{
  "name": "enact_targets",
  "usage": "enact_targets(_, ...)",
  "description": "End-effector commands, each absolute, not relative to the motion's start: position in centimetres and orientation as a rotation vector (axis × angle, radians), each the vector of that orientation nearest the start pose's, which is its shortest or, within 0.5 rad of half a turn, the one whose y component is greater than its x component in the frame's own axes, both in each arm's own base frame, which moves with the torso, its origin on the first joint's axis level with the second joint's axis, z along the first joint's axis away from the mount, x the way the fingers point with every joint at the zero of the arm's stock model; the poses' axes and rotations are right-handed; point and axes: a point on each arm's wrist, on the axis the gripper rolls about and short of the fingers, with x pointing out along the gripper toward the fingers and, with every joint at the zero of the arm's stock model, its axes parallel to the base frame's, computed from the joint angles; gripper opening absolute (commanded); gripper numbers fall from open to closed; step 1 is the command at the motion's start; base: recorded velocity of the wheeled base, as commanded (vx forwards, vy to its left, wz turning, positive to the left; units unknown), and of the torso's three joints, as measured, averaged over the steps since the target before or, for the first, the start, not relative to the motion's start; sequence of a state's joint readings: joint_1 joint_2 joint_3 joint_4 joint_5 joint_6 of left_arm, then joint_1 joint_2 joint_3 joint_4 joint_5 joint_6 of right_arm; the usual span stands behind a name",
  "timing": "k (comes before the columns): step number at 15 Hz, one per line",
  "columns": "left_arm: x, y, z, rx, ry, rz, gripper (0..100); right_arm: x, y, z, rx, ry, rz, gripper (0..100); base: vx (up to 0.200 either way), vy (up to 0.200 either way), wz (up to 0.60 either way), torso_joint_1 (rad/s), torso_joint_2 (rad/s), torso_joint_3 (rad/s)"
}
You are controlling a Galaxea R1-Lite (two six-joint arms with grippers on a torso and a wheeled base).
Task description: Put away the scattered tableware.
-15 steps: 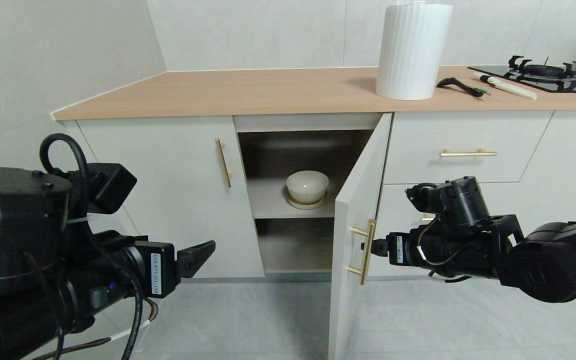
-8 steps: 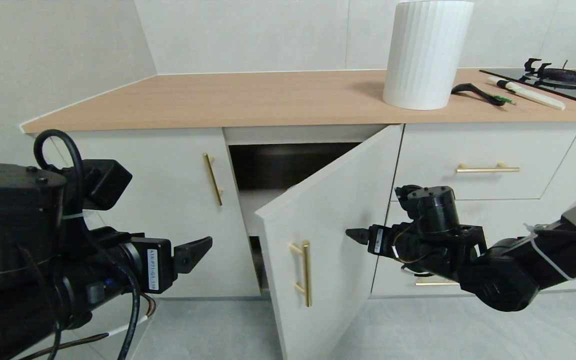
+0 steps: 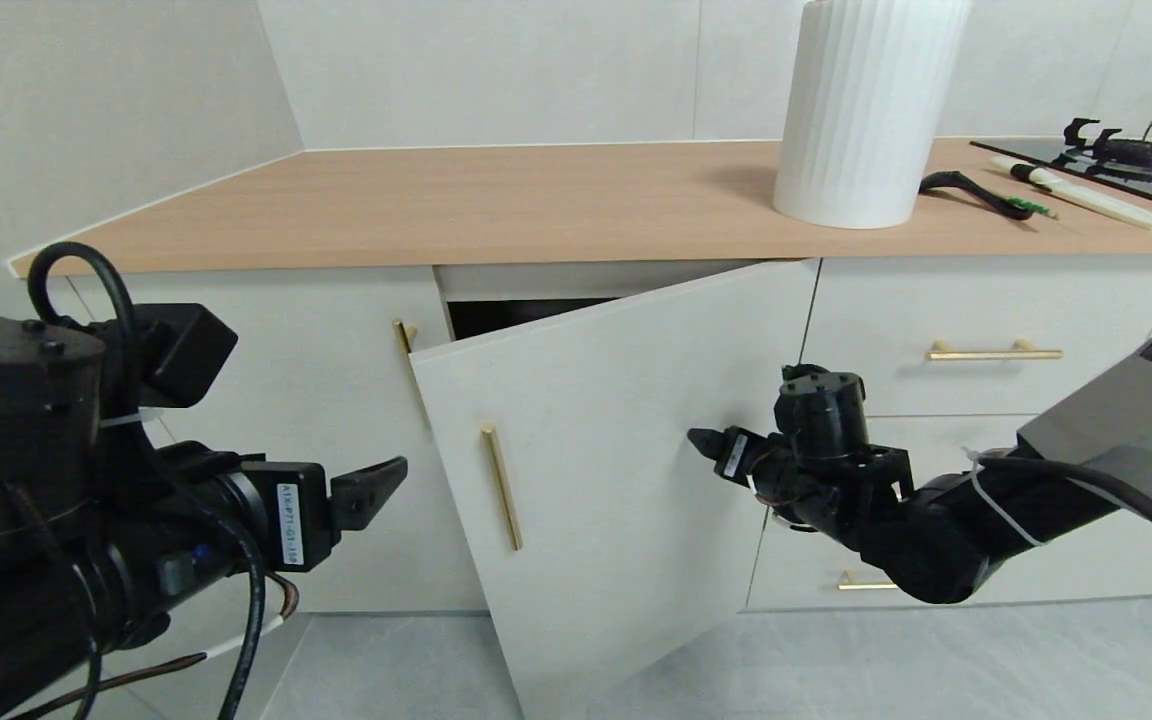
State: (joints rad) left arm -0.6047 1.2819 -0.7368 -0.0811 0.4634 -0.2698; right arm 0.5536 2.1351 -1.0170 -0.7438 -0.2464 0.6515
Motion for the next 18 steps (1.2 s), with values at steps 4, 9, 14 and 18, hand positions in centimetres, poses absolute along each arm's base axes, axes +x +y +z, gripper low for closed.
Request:
enact_targets(4, 16.4, -10.1, 21.7, -0.031, 0.412, -0.084, 100, 36.2, 20.0, 9.5, 0.543, 0.373, 0.102, 100, 0.000, 0.000, 0.00, 0.000, 0.00, 0.000)
enact_targets(9, 16.5, -10.1, 21.5, -0.026, 0.420, -0.082, 100, 38.5, 19.2, 9.5, 0.556, 0.297, -0.014, 100, 0.000, 0.000, 0.00, 0.000, 0.00, 0.000)
enact_targets(14, 16.5, -10.2, 21.5, -0.023, 0.422, -0.082, 100, 39.1, 18.8, 9.9, 0.566, 0.266, -0.049, 100, 0.000, 0.000, 0.00, 0.000, 0.00, 0.000)
enact_targets(18, 16.6, -10.2, 21.3, -0.020, 0.429, -0.081, 100, 39.8, 18.5, 9.8, 0.566, 0.240, -0.094, 100, 0.000, 0.000, 0.00, 0.000, 0.00, 0.000)
